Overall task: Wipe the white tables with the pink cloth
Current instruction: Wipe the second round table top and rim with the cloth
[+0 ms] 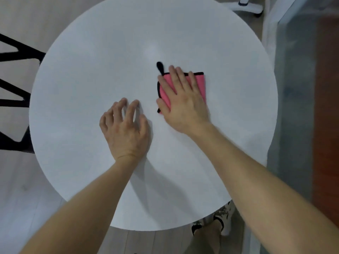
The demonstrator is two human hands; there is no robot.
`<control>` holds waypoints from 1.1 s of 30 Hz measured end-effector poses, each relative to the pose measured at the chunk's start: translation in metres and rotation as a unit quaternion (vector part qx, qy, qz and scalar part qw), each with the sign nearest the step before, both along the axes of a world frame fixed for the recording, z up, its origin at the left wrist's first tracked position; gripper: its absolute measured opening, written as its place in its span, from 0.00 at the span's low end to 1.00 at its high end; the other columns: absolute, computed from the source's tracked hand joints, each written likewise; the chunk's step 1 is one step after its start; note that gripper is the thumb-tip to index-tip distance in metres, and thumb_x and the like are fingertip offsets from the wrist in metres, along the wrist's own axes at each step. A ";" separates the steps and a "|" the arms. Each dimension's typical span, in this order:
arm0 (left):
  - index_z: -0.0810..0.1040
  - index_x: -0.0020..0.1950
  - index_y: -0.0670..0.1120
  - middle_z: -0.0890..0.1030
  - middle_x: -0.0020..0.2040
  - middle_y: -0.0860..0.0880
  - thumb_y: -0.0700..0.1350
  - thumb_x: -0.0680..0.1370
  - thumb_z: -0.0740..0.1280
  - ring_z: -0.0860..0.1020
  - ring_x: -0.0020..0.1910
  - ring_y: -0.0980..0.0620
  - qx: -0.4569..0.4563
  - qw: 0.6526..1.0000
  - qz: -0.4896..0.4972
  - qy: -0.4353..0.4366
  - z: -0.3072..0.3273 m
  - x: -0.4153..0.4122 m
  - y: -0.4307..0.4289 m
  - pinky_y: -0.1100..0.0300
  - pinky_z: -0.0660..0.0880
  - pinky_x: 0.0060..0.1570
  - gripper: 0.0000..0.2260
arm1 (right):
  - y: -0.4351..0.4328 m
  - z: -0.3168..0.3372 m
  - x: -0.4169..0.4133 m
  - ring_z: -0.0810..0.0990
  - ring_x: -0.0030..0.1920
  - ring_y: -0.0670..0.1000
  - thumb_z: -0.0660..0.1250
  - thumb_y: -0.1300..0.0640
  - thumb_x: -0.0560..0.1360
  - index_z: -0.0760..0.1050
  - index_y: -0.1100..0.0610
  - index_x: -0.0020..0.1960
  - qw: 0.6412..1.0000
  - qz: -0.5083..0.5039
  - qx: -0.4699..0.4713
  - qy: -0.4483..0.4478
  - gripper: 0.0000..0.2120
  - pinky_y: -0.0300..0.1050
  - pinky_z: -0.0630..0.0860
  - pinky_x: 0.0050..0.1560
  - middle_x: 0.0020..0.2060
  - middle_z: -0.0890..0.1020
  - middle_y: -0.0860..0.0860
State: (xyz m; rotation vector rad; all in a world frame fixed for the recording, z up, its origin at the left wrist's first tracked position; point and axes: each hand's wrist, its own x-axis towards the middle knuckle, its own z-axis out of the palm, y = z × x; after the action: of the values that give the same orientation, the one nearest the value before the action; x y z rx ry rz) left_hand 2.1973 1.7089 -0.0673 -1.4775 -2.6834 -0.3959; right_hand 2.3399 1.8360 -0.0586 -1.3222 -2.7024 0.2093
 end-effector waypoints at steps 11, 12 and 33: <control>0.76 0.74 0.56 0.72 0.78 0.51 0.52 0.85 0.57 0.68 0.78 0.44 -0.017 1.000 0.008 -0.001 -0.003 -0.001 0.001 0.41 0.60 0.79 0.19 | 0.058 0.000 0.041 0.53 0.87 0.61 0.47 0.37 0.86 0.56 0.53 0.88 0.987 -0.160 0.021 -0.019 0.35 0.65 0.47 0.86 0.86 0.56 0.61; 0.76 0.74 0.56 0.72 0.78 0.51 0.52 0.85 0.57 0.68 0.78 0.44 -0.016 1.000 0.009 -0.001 -0.002 0.000 0.001 0.41 0.61 0.79 0.19 | 0.060 0.000 0.017 0.53 0.87 0.61 0.47 0.37 0.85 0.56 0.53 0.88 0.986 -0.168 0.009 -0.017 0.35 0.65 0.47 0.85 0.86 0.55 0.62; 0.79 0.71 0.46 0.80 0.69 0.47 0.41 0.82 0.67 0.75 0.68 0.43 0.021 0.999 -0.047 -0.005 0.016 -0.114 0.036 0.46 0.68 0.71 0.17 | 0.066 0.004 -0.131 0.48 0.88 0.55 0.49 0.37 0.87 0.55 0.51 0.88 0.989 0.147 -0.019 -0.027 0.33 0.61 0.45 0.86 0.88 0.52 0.56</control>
State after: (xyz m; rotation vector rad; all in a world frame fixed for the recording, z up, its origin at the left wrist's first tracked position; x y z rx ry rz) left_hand 2.0837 1.7453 -0.0510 -1.5985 -2.6036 -0.4635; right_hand 2.2089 1.9019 -0.0543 -0.9451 -2.9438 0.2557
